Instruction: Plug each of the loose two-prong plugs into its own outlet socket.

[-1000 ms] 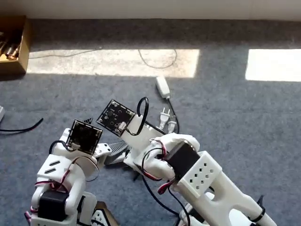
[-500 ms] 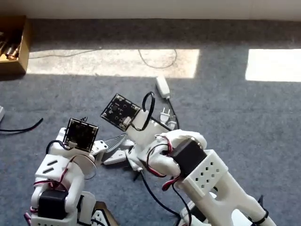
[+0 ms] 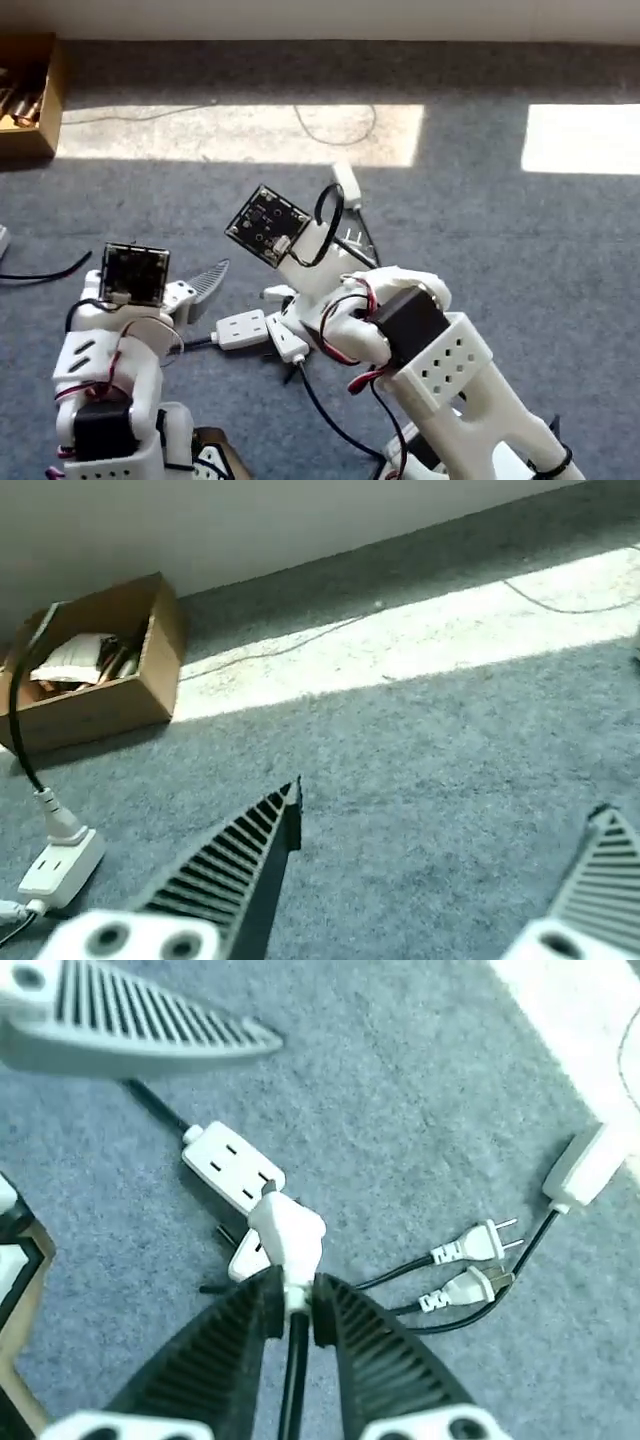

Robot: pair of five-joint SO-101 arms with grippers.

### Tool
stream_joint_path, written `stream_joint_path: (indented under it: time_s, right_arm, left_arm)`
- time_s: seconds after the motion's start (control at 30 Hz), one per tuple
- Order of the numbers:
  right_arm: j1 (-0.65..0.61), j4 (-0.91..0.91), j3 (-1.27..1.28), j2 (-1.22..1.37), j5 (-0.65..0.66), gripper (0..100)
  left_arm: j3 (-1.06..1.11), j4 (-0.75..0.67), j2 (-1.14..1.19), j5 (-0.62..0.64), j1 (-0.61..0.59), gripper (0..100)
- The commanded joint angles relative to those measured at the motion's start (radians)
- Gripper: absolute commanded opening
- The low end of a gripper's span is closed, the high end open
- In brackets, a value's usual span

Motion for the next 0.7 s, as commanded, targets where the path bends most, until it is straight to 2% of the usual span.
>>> stream_joint_path:
  time_s: [0.0, 0.1, 0.17, 0.27, 0.33, 0.5, 0.67]
  right_arm:
    - [0.012, 0.054, -0.093, 0.122, 0.009, 0.7]
    - [0.008, 0.137, -0.243, 0.283, -0.011, 0.7]
    - [0.007, 0.202, -0.397, 0.406, -0.074, 0.7]
    - [0.001, 0.355, -0.688, 0.611, -0.160, 0.7]
    - [-0.005, 0.378, -0.846, 0.727, -0.222, 0.7]
    - [-0.036, 0.378, -0.889, 0.894, -0.370, 0.6]
    - [-0.062, 0.378, -0.888, 0.926, -0.525, 0.9]
  left_arm:
    - [-0.102, -0.026, 0.174, 0.009, -0.051, 41]
    - [-0.275, -0.025, 0.463, 0.046, -0.085, 41]
    - [-0.432, 0.002, 0.687, 0.074, -0.113, 41]
    - [-0.708, 0.141, 1.027, 0.081, -0.159, 41]
    - [-0.897, 0.235, 1.244, 0.086, -0.193, 41]
    - [-1.328, 0.437, 1.673, 0.083, -0.297, 41]
    - [-1.685, 0.534, 1.992, 0.080, -0.420, 41]
